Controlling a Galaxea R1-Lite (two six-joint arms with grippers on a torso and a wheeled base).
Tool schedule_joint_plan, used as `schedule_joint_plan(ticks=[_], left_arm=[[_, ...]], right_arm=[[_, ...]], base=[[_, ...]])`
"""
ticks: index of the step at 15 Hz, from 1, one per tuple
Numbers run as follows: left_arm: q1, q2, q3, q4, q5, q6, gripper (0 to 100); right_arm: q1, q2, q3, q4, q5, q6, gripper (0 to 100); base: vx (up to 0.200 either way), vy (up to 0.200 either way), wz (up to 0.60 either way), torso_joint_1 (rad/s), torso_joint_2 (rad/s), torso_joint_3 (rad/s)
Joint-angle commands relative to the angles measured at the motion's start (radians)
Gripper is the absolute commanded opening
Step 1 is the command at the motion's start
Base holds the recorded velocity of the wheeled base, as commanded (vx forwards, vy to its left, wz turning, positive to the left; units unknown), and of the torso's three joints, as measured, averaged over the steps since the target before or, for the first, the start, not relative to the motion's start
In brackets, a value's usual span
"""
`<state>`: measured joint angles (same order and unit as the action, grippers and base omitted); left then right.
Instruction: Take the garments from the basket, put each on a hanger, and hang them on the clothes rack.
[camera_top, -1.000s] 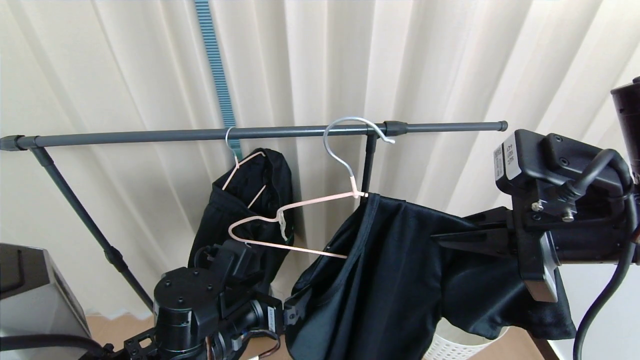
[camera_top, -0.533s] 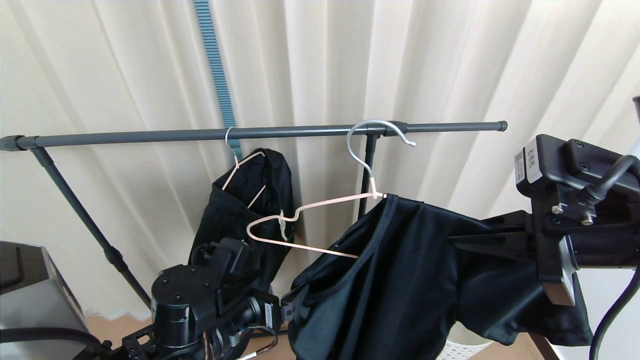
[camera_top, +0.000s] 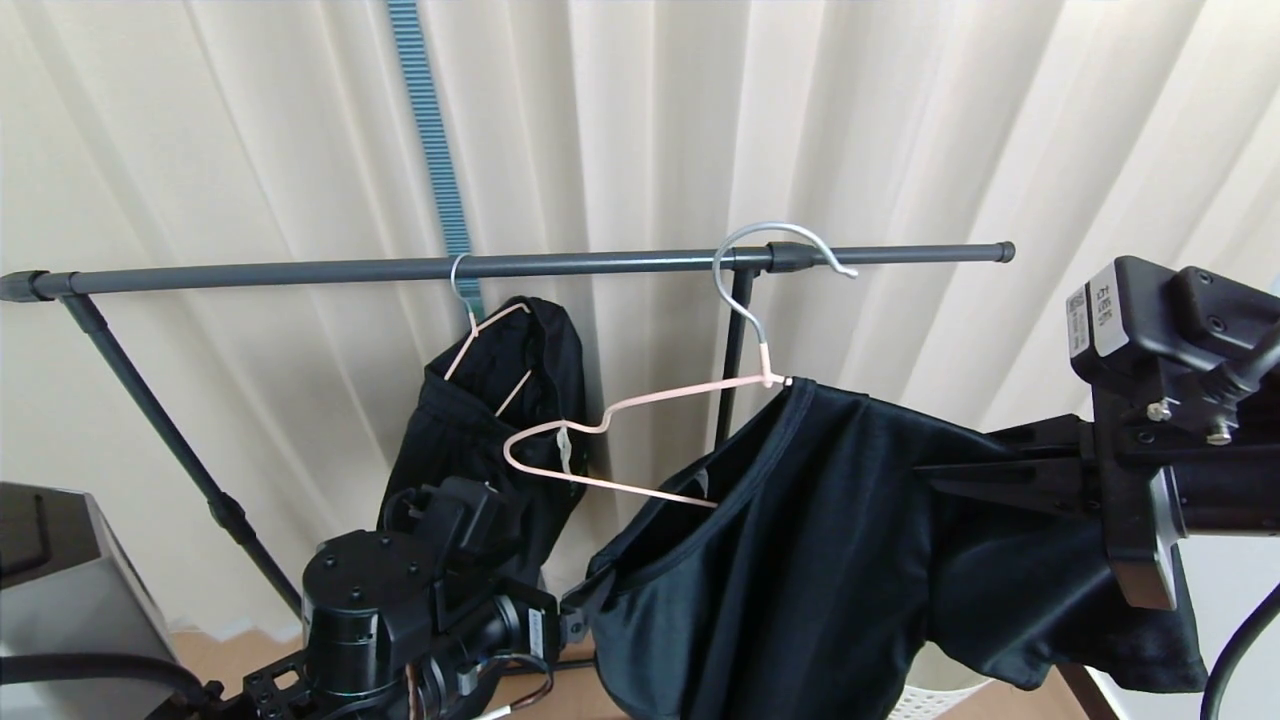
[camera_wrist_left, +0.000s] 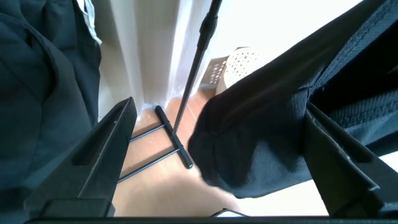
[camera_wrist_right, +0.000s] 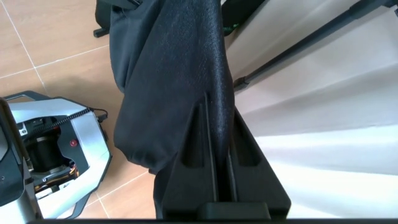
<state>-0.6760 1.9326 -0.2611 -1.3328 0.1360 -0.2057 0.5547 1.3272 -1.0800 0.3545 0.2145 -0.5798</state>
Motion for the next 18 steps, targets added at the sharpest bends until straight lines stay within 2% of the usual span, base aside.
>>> schedule_joint_plan(ticks=[1, 4, 5, 8, 12, 13, 15, 18], left_arm=[[0.01, -0.001, 0.0, 0.0, 0.001, 0.003, 100], [0.027, -0.006, -0.001, 0.0, 0.001, 0.008, 100], [0.029, -0.01, -0.003, 0.0, 0.001, 0.009, 0], [0.053, -0.047, -0.006, 0.0, -0.003, 0.017, 0], [0.11, -0.084, -0.01, 0.0, -0.007, 0.04, 0], [0.122, -0.084, -0.015, 0.001, -0.007, 0.042, 0], [0.139, -0.084, -0.018, 0.001, -0.009, 0.043, 0], [0.161, -0.089, -0.029, 0.003, -0.018, 0.043, 0]], right_arm=[[-0.004, -0.005, 0.002, 0.0, 0.0, 0.0, 0], [-0.021, -0.005, 0.003, 0.001, 0.009, 0.0, 0], [-0.022, -0.005, 0.011, 0.0, 0.017, 0.0, 0], [-0.058, -0.003, 0.025, 0.0, 0.026, 0.0, 0], [-0.137, -0.01, 0.069, 0.0, 0.148, -0.002, 0], [-0.157, -0.017, 0.107, -0.006, 0.187, -0.002, 0], [-0.188, -0.029, 0.195, -0.084, 0.241, -0.002, 0], [-0.205, -0.051, 0.305, -0.201, 0.253, -0.003, 0]], base=[[0.0, 0.0, 0.0, 0.0, 0.0, 0.0], [0.0, 0.0, 0.0, 0.0, 0.0, 0.0], [0.0, 0.0, 0.0, 0.0, 0.0, 0.0], [0.0, 0.0, 0.0, 0.0, 0.0, 0.0], [0.0, 0.0, 0.0, 0.0, 0.0, 0.0], [0.0, 0.0, 0.0, 0.0, 0.0, 0.0], [0.0, 0.0, 0.0, 0.0, 0.0, 0.0], [0.0, 0.0, 0.0, 0.0, 0.0, 0.0]])
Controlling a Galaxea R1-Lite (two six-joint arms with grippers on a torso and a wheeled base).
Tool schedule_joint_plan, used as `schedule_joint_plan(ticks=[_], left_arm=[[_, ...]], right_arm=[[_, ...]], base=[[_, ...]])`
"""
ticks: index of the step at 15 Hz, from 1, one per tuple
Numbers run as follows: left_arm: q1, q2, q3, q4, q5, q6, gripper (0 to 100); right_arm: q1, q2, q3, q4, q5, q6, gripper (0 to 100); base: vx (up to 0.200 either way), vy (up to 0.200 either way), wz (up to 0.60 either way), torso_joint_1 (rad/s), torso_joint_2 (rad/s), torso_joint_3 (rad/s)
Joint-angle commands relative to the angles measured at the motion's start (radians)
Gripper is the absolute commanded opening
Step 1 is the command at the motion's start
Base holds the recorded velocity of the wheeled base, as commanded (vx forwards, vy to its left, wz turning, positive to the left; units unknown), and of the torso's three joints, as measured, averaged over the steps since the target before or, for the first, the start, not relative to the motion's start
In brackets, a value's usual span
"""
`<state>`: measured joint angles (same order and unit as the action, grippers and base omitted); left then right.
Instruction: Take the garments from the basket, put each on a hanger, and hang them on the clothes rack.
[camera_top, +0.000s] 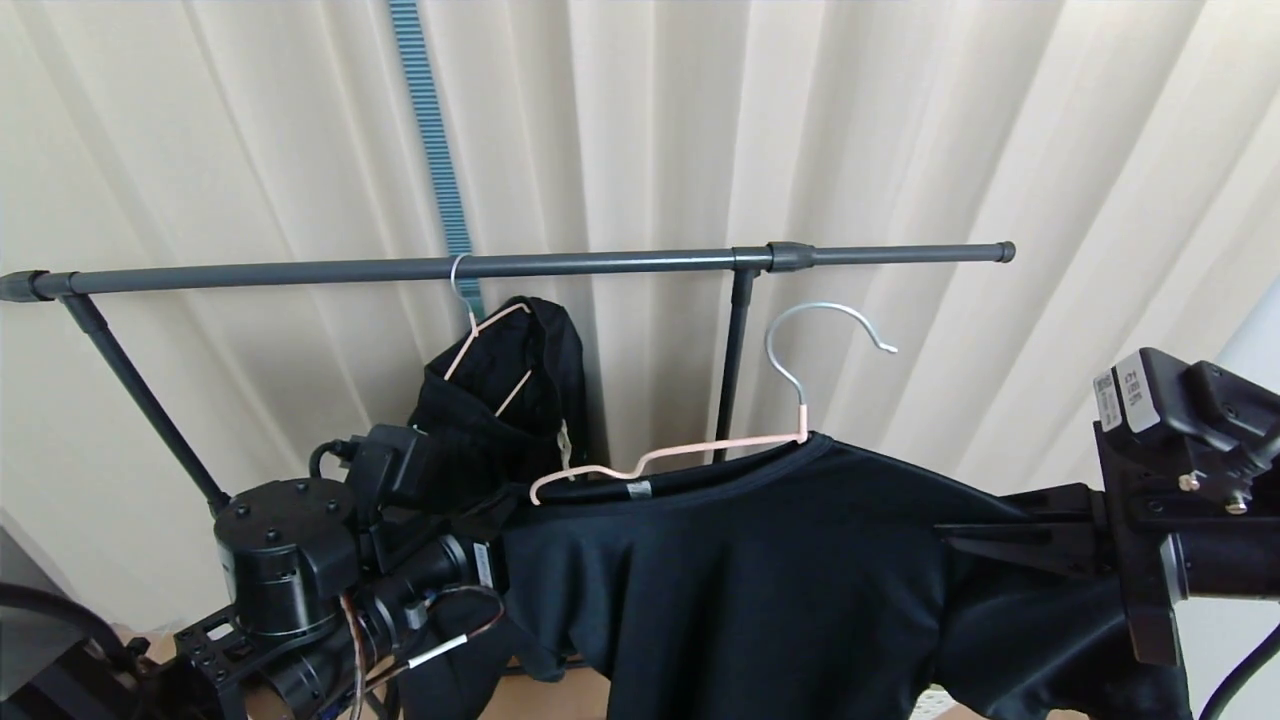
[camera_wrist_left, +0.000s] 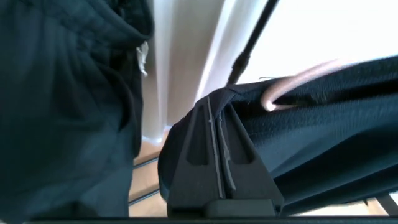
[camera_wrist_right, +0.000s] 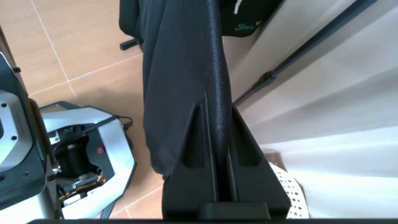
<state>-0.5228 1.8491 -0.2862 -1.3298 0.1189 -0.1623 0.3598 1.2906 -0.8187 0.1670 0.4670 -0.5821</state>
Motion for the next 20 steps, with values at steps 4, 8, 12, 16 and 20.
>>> schedule_joint_plan(ticks=[4, 8, 12, 16, 20], left_arm=[[-0.01, -0.099, -0.018, 0.035, -0.03, 0.017, 0], [-0.063, -0.191, -0.125, 0.23, -0.028, 0.035, 0], [-0.068, -0.272, -0.286, 0.563, -0.027, 0.063, 0], [-0.137, -0.284, -0.347, 0.661, -0.012, 0.064, 0], [-0.187, -0.303, -0.403, 0.762, 0.01, 0.066, 0]], right_arm=[[-0.009, -0.001, 0.072, -0.018, 0.001, -0.002, 0], [0.011, 0.053, 0.081, -0.07, 0.055, 0.001, 0], [0.011, 0.114, 0.158, -0.216, 0.134, 0.004, 0], [0.011, 0.116, 0.156, -0.264, 0.13, 0.081, 0], [0.011, 0.119, 0.159, -0.277, 0.108, 0.085, 0]], base=[[0.0, 0.0, 0.0, 0.0, 0.0, 0.0], [0.0, 0.0, 0.0, 0.0, 0.0, 0.0], [0.0, 0.0, 0.0, 0.0, 0.0, 0.0], [0.0, 0.0, 0.0, 0.0, 0.0, 0.0], [0.0, 0.0, 0.0, 0.0, 0.0, 0.0]])
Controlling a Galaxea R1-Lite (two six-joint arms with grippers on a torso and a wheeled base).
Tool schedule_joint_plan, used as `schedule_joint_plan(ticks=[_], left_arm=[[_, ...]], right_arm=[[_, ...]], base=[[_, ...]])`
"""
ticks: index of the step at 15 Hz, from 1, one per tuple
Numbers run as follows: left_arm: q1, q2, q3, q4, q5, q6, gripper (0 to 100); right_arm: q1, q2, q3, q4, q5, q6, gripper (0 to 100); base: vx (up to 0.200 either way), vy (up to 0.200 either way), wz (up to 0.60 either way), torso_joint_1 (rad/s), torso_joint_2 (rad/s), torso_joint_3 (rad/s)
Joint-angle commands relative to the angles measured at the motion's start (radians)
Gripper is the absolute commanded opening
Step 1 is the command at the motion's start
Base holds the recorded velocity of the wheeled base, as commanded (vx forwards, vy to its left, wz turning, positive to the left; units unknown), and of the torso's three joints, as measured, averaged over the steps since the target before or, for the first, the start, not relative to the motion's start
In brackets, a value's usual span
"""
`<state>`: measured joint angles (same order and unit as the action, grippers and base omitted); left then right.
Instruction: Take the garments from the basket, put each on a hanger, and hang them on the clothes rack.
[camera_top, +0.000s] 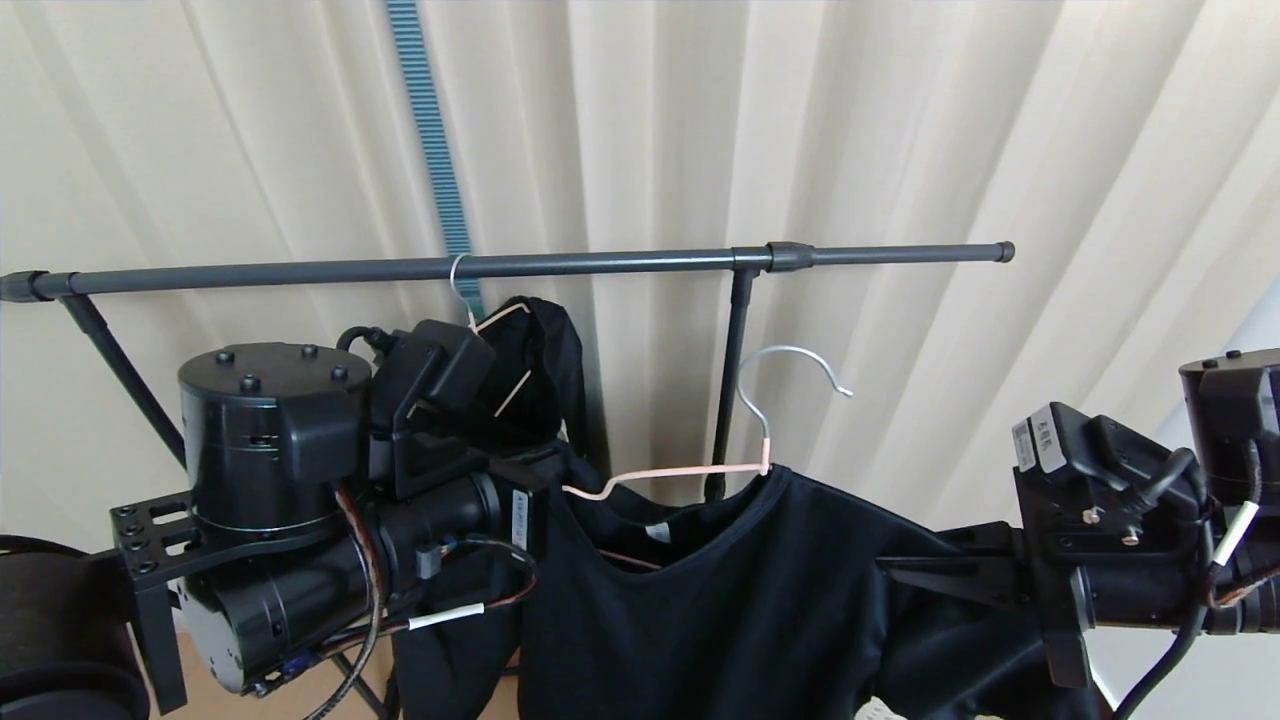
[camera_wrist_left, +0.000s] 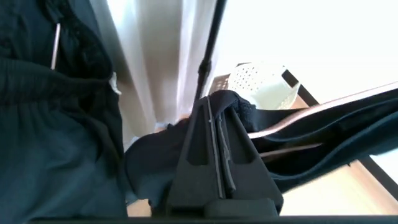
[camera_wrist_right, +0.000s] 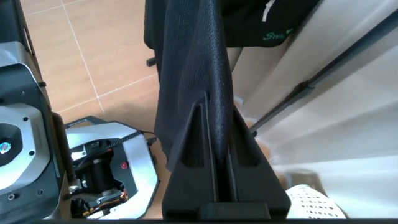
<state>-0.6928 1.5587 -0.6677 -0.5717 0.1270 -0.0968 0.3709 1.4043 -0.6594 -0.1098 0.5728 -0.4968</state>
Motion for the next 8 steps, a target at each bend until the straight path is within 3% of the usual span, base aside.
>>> schedule_joint_plan(ticks=[1, 3, 8], left_arm=[[-0.027, -0.017, -0.038, 0.035, 0.022, 0.0, 0], [-0.025, -0.014, -0.052, 0.064, 0.045, 0.0, 0], [-0.007, 0.003, -0.053, 0.067, 0.114, 0.071, 0]], right_arm=[[0.0, 0.004, -0.002, -0.001, -0.037, 0.0, 0], [-0.006, -0.01, -0.003, -0.001, -0.08, 0.0, 0], [-0.035, -0.062, -0.008, -0.001, -0.082, 0.001, 0]], base=[[0.0, 0.0, 0.0, 0.0, 0.0, 0.0], [0.0, 0.0, 0.0, 0.0, 0.0, 0.0], [0.0, 0.0, 0.0, 0.0, 0.0, 0.0]])
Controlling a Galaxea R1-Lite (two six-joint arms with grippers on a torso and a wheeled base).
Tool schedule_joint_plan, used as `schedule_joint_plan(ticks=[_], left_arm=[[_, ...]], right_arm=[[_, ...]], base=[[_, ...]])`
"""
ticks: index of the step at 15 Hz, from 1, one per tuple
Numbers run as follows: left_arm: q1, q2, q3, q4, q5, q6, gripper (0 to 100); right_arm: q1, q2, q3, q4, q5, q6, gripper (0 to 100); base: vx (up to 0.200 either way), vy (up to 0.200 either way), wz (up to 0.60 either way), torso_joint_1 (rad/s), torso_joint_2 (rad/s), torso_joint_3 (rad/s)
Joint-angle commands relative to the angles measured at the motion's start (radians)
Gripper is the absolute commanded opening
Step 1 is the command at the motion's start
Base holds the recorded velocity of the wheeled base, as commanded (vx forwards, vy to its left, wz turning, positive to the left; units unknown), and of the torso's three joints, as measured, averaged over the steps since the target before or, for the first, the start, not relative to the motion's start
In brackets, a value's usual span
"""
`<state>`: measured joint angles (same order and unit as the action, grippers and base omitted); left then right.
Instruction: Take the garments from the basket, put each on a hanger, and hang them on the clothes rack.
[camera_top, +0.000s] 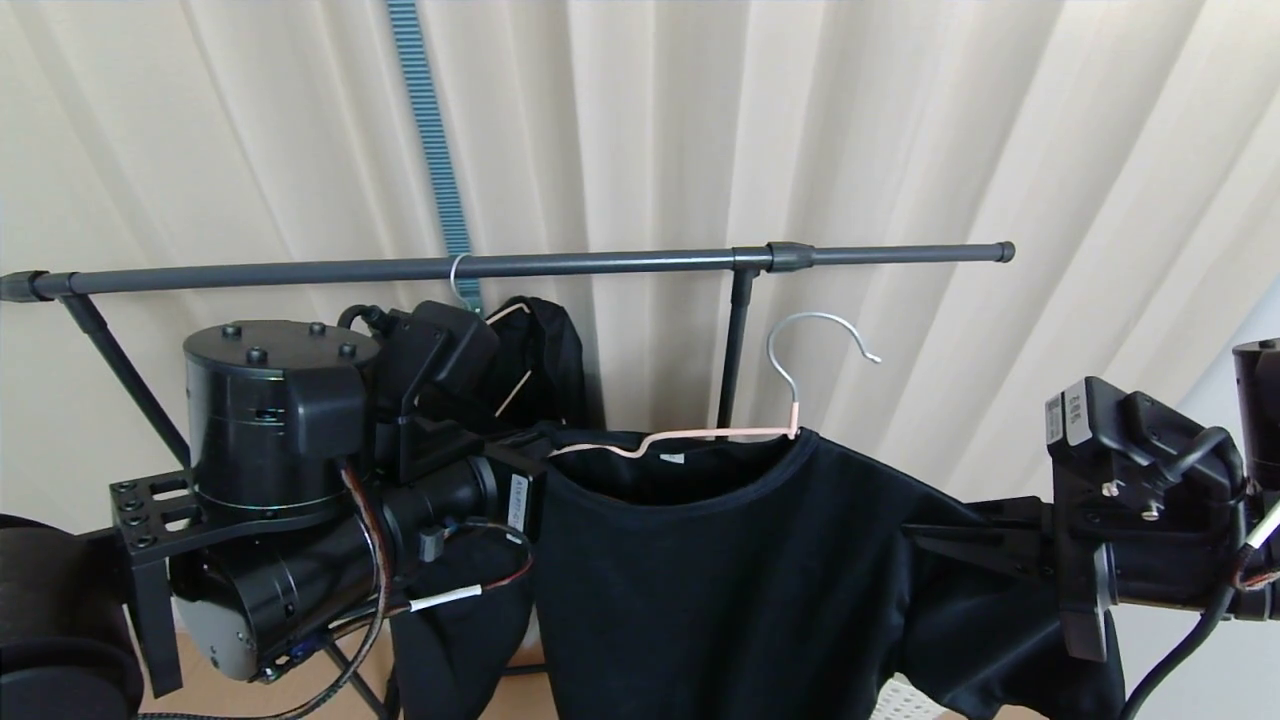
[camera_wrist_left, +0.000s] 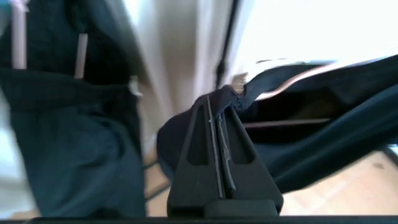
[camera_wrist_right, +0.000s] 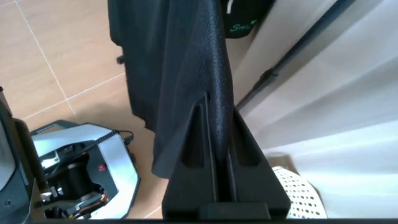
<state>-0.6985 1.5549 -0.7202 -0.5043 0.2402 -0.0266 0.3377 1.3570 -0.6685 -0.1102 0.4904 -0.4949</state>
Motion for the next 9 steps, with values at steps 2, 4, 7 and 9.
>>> schedule_joint_plan(ticks=[2, 4, 7, 9], left_arm=[[-0.036, 0.008, -0.01, 0.0, 0.001, 0.002, 0], [-0.068, 0.007, -0.013, 0.0, 0.001, 0.002, 0], [-0.082, 0.008, -0.019, 0.0, 0.001, 0.001, 0], [-0.101, 0.007, -0.03, 0.0, -0.001, 0.001, 0]], right_arm=[[0.007, 0.008, 0.001, 0.0, 0.002, 0.009, 0], [0.041, 0.02, 0.001, -0.002, 0.005, 0.039, 0], [0.077, 0.042, 0.018, -0.055, 0.005, 0.085, 0], [0.096, 0.082, 0.055, -0.134, 0.005, 0.111, 0]], base=[[0.0, 0.0, 0.0, 0.0, 0.0, 0.0], [0.0, 0.0, 0.0, 0.0, 0.0, 0.0], [0.0, 0.0, 0.0, 0.0, 0.0, 0.0], [0.0, 0.0, 0.0, 0.0, 0.0, 0.0]])
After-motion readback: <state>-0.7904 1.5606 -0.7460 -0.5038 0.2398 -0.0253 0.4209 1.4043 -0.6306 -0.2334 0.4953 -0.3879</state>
